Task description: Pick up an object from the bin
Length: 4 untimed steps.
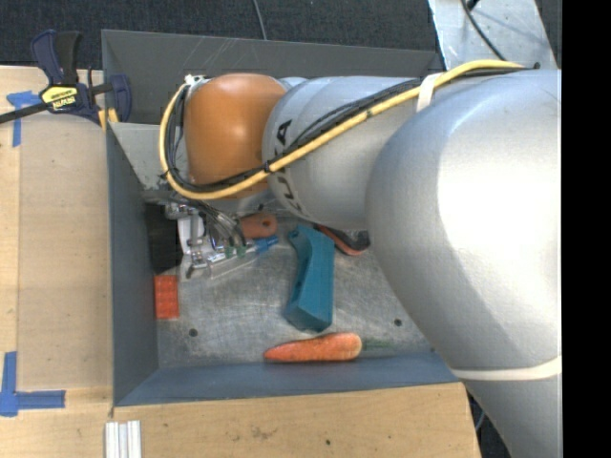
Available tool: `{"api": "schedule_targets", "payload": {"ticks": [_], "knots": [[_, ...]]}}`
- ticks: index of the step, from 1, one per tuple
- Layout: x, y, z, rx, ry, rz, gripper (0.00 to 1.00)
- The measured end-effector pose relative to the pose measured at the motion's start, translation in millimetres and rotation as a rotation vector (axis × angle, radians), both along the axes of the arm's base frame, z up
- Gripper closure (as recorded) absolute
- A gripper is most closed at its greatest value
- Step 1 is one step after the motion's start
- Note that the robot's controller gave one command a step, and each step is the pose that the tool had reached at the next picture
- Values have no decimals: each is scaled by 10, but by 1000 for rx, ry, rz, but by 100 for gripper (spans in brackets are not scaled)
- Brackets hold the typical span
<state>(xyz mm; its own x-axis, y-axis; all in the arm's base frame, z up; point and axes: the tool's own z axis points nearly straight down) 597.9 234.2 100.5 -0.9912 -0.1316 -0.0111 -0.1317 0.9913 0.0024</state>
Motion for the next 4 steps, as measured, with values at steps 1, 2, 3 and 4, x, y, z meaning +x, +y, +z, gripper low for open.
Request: {"api": "schedule_targets", "payload": {"ticks": [1,2,3,4], "knots": [[-22,-54,-138,-2,7,13,0],[11,-54,-131,-1,5,-24,0],[19,-30,-210,-2,5,18,0],[10,45,-208,-6,4,14,0]]}}
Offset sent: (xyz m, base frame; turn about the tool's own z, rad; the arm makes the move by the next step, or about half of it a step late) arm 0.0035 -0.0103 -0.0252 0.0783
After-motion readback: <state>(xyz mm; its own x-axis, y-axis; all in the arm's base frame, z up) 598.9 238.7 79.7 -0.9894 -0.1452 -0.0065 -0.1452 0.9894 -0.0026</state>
